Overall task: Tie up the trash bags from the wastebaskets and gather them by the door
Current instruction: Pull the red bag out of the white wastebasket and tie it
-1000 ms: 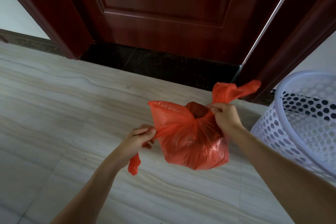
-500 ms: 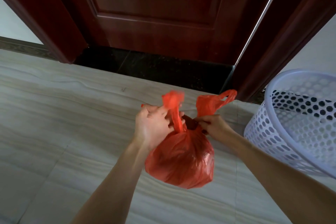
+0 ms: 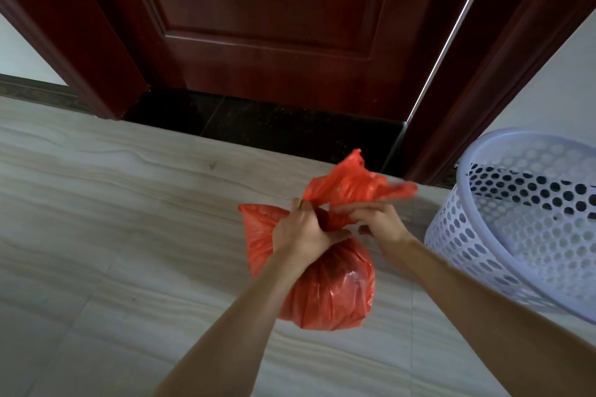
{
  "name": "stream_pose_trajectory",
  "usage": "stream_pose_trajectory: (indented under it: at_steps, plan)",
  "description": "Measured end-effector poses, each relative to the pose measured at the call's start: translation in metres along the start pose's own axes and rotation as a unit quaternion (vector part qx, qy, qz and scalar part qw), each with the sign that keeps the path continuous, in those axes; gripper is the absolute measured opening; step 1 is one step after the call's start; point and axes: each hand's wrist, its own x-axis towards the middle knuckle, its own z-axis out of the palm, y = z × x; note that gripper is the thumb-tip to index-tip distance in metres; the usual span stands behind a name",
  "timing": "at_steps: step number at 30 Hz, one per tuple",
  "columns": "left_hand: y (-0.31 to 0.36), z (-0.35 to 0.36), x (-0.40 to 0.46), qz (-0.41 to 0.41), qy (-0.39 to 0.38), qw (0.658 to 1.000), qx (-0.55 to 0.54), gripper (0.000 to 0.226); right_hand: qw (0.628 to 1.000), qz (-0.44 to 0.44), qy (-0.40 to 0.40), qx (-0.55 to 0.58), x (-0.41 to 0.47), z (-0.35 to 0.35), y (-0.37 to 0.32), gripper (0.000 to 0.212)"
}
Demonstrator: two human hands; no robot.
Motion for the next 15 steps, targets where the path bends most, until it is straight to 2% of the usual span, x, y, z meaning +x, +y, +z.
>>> stream_pose_trajectory:
  at_steps: [3,6,7,10,13,14,15]
  plan:
    - [0.010,0.004,-0.003,0.008,0.064,0.996,0.067,0.069,0.999,-0.016,0.017,0.046,0.003,0.000,-0.009,0.035]
    - [0.010,0.005,0.000,0.032,0.074,0.995,0.049,0.044,0.974,-0.014,0.073,0.213,0.012,-0.003,-0.023,0.030]
    - [0.007,0.005,0.001,0.042,0.070,0.996,0.027,0.040,0.974,-0.023,0.101,0.202,0.016,-0.006,-0.025,0.030]
    - [-0.006,0.002,0.003,0.063,0.054,0.991,-0.103,0.035,0.989,-0.064,0.134,-0.012,0.026,-0.010,-0.018,0.028]
    - [-0.018,-0.002,0.003,0.028,0.003,0.962,-0.272,0.045,0.989,-0.061,0.056,-0.125,0.032,-0.009,0.000,0.059]
    - [-0.021,-0.004,0.003,0.012,0.005,0.951,-0.309,0.050,0.980,-0.061,0.029,-0.188,0.033,-0.010,0.006,0.061]
    - [-0.023,-0.005,0.004,0.005,0.014,0.945,-0.326,0.053,0.956,-0.057,0.003,-0.288,0.033,-0.012,0.010,0.058]
